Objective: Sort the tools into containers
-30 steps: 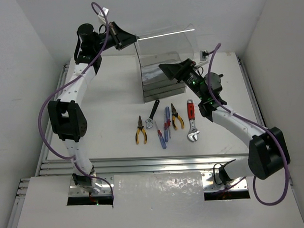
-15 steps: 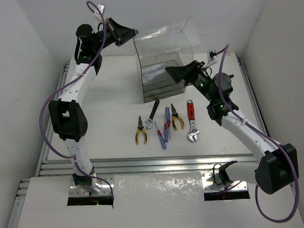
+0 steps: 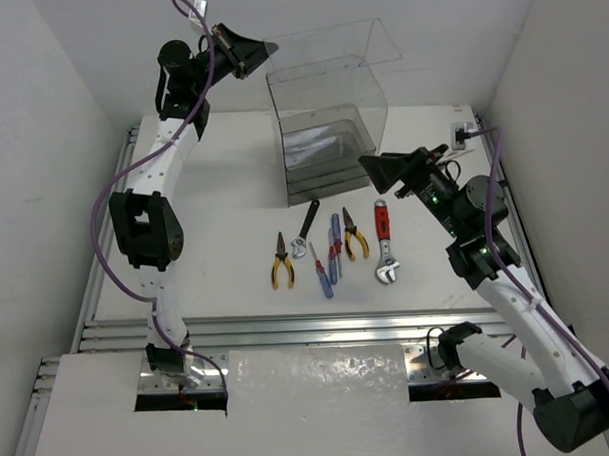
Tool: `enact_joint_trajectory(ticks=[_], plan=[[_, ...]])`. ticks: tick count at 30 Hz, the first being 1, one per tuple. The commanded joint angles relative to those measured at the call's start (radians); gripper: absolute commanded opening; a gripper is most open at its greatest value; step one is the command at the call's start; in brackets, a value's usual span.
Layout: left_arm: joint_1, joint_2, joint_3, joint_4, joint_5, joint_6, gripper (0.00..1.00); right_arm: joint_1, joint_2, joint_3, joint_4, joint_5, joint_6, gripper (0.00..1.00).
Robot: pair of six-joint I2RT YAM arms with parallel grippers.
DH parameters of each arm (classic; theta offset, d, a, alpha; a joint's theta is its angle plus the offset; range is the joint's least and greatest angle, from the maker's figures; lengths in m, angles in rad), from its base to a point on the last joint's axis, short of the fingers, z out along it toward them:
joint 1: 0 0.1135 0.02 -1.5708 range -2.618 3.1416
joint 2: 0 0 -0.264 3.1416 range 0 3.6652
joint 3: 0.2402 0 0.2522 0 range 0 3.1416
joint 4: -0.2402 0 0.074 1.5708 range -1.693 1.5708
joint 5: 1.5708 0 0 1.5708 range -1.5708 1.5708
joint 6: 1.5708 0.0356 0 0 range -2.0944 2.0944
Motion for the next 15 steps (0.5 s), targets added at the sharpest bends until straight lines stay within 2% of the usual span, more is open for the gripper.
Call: enact_joint_trajectory(ticks=[1, 15], plan=[[-0.01, 0.01, 0.096, 0.056, -0.043, -0.021, 0.0, -0.007, -0.047, -0.013, -0.105, 0.053, -0.066, 0.78], [0.022, 0.102, 0.174, 0.057, -0.097, -0.035, 0.02, -0.009, -0.149, -0.007, -0.277, 0.116, -0.144, 0.78]])
